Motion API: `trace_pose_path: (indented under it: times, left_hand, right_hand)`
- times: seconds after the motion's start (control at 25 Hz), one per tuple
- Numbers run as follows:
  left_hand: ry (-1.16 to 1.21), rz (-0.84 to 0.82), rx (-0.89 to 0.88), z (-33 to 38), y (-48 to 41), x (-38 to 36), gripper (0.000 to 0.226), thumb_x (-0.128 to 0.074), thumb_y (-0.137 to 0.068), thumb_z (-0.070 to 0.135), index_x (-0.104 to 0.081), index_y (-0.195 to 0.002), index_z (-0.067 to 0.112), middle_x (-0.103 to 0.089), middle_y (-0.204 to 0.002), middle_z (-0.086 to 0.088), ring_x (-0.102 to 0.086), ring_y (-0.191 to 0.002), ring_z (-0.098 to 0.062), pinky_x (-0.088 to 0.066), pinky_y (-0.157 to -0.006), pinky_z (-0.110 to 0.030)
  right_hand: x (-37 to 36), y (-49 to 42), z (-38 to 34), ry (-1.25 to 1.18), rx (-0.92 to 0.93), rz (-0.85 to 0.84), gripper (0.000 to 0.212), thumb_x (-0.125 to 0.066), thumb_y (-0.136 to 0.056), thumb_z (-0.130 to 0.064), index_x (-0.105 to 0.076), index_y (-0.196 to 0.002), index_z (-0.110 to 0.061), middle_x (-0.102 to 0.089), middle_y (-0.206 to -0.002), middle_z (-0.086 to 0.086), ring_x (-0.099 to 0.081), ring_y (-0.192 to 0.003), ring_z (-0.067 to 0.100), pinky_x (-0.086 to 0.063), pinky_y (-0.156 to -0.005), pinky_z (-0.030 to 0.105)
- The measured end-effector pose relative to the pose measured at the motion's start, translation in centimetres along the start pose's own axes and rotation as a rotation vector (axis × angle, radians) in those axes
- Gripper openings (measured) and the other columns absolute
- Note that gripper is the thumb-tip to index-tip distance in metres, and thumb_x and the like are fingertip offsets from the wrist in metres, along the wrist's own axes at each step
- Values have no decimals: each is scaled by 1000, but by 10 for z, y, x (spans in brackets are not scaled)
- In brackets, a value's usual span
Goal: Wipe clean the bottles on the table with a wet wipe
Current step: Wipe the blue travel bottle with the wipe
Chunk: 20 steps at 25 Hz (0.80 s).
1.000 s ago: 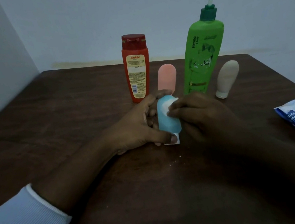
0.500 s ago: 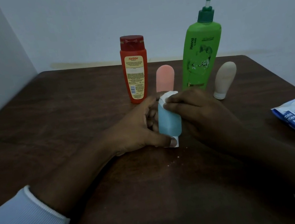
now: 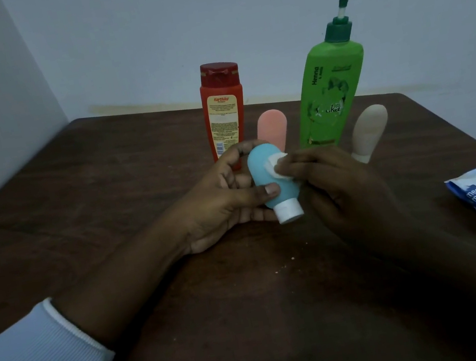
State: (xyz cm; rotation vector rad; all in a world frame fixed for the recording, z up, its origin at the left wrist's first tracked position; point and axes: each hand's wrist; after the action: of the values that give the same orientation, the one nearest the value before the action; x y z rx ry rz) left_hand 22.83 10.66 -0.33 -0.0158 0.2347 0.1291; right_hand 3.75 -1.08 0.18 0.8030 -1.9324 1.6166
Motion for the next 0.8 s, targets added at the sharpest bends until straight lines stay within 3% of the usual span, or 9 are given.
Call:
trace_pose_path:
  times: [0.32, 0.48, 0.56, 0.68, 0.8]
  left_hand:
    - [55, 97, -3, 3, -1, 3, 67, -71, -82, 3, -49, -140, 27, -78, -113, -10, -76, -104, -30, -66, -77, -43]
    - [41, 161, -13, 6, -1, 1, 64, -73, -80, 5, -51, -134, 30, -80, -102, -7, -78, -95, -26, -66, -73, -40]
    - [68, 170, -15, 7, 0, 0, 62, -73, -79, 6, -53, -133, 30, -78, -109, -10, -78, -93, -25, -66, -73, -40]
    - [144, 173, -19, 11, 1, 1, 58, -71, -82, 4, -54, -133, 27, -67, -128, -15, -77, -101, -29, -66, -72, -40]
    - [91, 172, -10, 10, 1, 4, 59, -71, -85, 2, -53, -135, 28, -70, -124, -14, -76, -104, -31, -66, -77, -43]
  right_hand:
    - [13, 0, 2, -88, 74, -157, 20, -64, -88, -7, -74, -105, -6, -69, -106, 5, -65, -97, 16, -53, -79, 35]
    - [9, 5, -5, 47, 228, -84, 21, -63, -92, -3, -73, -110, 1, -68, -113, 15, -65, -102, 26, -52, -87, 36]
    - [5, 4, -7, 113, 297, -99, 24, -59, -98, -7, -71, -116, 2, -67, -117, 19, -65, -104, 31, -51, -89, 39]
    - [5, 0, -2, 149, 255, -96, 25, -59, -95, -4, -70, -117, 3, -66, -116, 19, -64, -102, 31, -51, -89, 38]
    - [7, 1, 0, 138, 195, -61, 23, -63, -91, 0, -71, -113, 2, -67, -112, 17, -64, -100, 29, -51, -87, 36]
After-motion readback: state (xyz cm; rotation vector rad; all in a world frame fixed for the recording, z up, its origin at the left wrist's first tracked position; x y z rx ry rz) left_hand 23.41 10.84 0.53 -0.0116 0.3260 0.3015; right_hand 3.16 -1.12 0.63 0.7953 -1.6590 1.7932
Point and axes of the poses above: each hand's wrist, its own y-axis away from the middle knuckle, its own x-axis out of the back of the hand, z = x × y
